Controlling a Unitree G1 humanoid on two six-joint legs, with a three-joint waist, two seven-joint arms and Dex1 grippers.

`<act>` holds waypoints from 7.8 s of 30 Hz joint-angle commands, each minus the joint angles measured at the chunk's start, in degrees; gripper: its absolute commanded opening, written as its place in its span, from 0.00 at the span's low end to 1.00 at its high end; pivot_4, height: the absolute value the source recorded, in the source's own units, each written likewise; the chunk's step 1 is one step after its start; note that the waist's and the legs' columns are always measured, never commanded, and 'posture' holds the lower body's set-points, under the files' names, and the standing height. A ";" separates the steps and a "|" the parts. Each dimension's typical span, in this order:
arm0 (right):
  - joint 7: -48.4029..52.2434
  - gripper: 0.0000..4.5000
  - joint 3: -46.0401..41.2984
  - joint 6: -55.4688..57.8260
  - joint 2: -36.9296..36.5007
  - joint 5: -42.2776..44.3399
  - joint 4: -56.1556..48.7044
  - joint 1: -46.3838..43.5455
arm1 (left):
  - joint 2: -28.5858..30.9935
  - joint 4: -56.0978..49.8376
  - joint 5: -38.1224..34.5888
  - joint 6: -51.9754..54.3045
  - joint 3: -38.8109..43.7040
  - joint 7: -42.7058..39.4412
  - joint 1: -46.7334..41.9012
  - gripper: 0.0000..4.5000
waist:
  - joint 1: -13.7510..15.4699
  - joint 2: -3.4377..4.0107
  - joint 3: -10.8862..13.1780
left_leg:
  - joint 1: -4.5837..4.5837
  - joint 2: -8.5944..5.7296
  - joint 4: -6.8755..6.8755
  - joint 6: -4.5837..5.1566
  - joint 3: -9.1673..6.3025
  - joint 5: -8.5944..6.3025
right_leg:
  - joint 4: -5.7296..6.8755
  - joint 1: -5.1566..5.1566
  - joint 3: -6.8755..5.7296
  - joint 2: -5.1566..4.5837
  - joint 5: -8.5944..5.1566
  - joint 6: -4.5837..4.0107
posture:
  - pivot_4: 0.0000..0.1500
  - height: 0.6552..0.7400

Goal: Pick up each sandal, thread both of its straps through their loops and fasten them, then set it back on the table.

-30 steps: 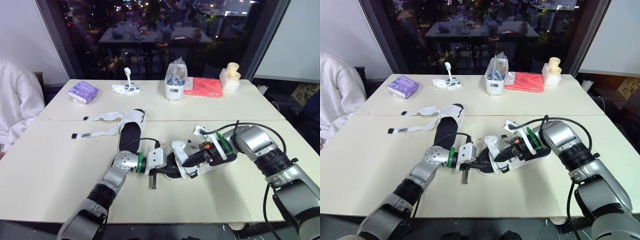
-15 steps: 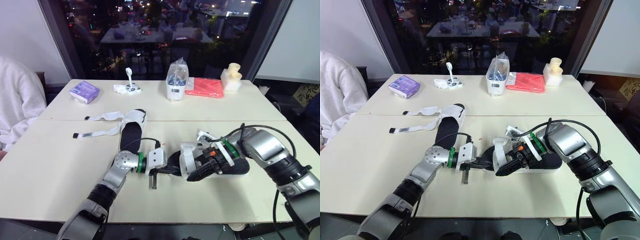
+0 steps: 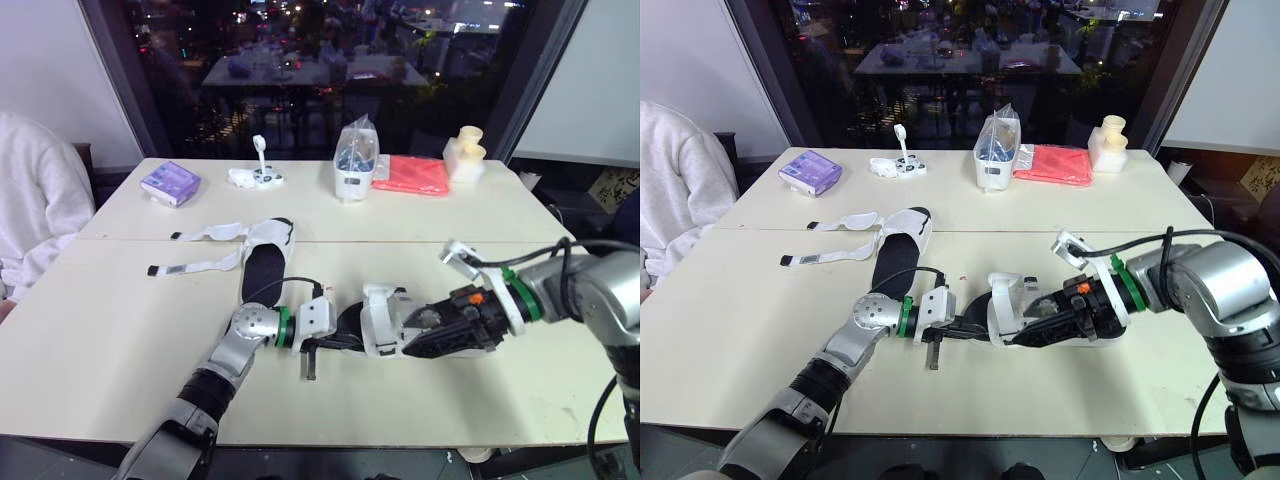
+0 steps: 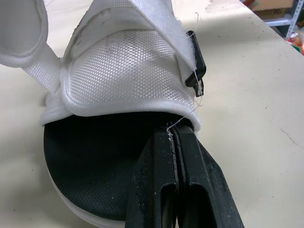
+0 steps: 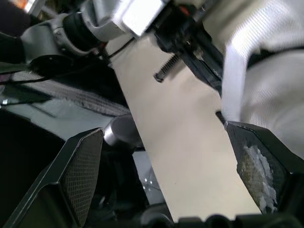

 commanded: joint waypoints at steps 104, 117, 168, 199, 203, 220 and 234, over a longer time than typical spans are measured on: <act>-45.43 0.98 -17.39 1.15 22.34 24.98 -6.87 16.94 | -1.19 4.46 1.43 -4.37 -1.51 -1.67 -1.42 0.00 | -0.18 -0.02 -0.03 | 0.05 0.08 0.04 0.04 -0.06 0.02 | 0.08 0.08 -0.02 0.38 0.06 0.09 | 1.00 1.00; -46.87 0.33 -15.64 2.49 21.81 26.35 -3.65 14.37 | -1.19 4.13 1.42 -4.24 -1.30 -1.17 -1.21 0.00 | -0.20 -0.02 -0.03 | 0.05 0.08 0.04 0.04 -0.06 0.02 | 0.09 0.08 -0.02 0.39 0.06 0.09 | 1.00 1.00; -41.38 0.00 -23.66 -3.25 4.09 35.87 -20.47 31.69 | -1.88 2.64 1.60 -3.27 -1.90 -0.68 0.58 0.00 | -0.02 -0.04 -0.04 | 0.08 0.06 0.03 0.06 -0.11 0.01 | 0.00 0.19 -0.03 0.40 0.04 0.09 | 1.00 1.00; -27.67 0.00 4.14 -13.92 -1.59 17.70 6.29 -2.18 | -1.34 3.06 1.79 -3.48 -1.32 0.17 -0.06 0.00 | -0.15 -0.06 -0.03 | 0.03 0.07 0.06 0.07 -0.08 0.01 | -0.03 0.13 -0.02 0.34 0.00 -0.01 | 1.00 1.00; -24.85 0.21 5.25 -14.29 -0.28 14.35 8.67 -3.75 | -1.20 2.64 1.76 -3.27 -1.33 0.34 0.17 0.00 | -0.13 -0.06 -0.03 | 0.03 0.07 0.06 0.07 -0.08 0.01 | -0.03 0.13 -0.02 0.33 0.00 0.00 | 1.00 1.00; -14.89 0.64 11.30 -17.64 6.81 0.60 19.18 -13.58 | -1.12 1.70 1.67 -2.89 -1.61 0.81 0.78 0.00 | -0.19 -0.04 -0.04 | 0.02 0.07 0.06 0.07 -0.07 0.01 | -0.01 0.09 -0.03 0.32 0.05 0.07 | 1.00 1.00; -1.15 0.64 20.92 -24.85 14.49 -12.05 38.60 -24.78 | -0.57 0.30 1.59 -2.14 -1.70 0.94 1.60 0.00 | -0.34 -0.02 -0.05 | 0.02 0.06 0.05 0.06 -0.05 0.01 | 0.03 0.05 -0.03 0.32 0.06 0.07 | 1.00 1.00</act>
